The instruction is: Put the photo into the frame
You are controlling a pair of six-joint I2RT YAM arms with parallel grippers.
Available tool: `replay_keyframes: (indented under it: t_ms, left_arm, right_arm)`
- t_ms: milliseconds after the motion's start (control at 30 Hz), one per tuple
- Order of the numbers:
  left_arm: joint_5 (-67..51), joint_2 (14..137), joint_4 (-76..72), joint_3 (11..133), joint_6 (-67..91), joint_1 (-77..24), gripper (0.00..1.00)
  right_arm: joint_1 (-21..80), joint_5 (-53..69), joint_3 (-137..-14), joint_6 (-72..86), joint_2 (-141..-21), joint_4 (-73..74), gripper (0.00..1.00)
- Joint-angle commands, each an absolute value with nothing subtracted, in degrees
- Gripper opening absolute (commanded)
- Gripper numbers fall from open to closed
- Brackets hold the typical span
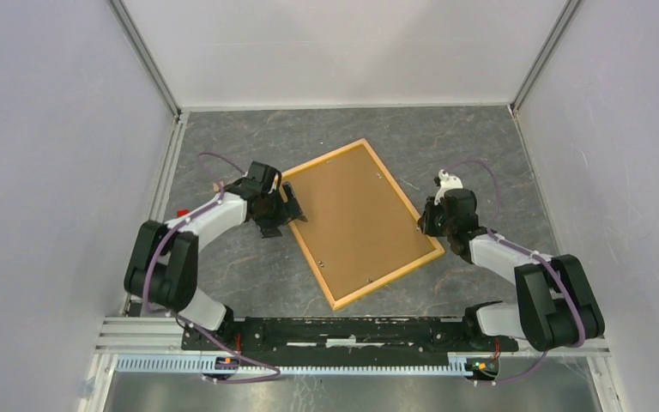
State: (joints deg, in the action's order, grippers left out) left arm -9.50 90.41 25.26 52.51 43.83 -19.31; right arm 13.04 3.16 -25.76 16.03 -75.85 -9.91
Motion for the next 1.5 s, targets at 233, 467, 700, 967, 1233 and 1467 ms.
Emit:
replay_keyframes:
  t_ms: [233, 467, 700, 967, 1233, 1467]
  left_arm:
    - [-5.66, 88.64, 27.35, 53.57, 38.91, -20.14, 0.80]
    - [-9.09, 94.20, 27.55, 56.18, 38.02, -20.28, 0.76]
    - [-8.83, 98.77, 27.99, 58.39, 36.06, -20.29, 0.63]
    - [-6.82, 99.20, 27.23, 58.19, 34.77, -20.23, 0.43]
    - [-8.73, 103.13, 27.82, 60.11, 34.62, -20.00, 0.23]
    - [-8.07, 104.46, 28.55, 60.86, 33.88, -19.73, 0.15]
  right_arm:
    - [13.48, 4.90, -29.18, 11.78, -73.91, -2.55, 0.74]
    - [13.65, 10.50, -32.51, 11.49, -75.74, -11.63, 0.98]
    - [13.61, 18.41, -38.17, 16.37, -83.69, -21.91, 0.98]
    - [14.13, 9.49, -53.77, 8.73, -97.91, -10.17, 0.87]
    - [17.13, 4.57, -60.09, 2.67, -103.96, -6.43, 0.98]
    - [19.59, -4.92, -64.46, 2.32, -108.82, -4.58, 0.86]
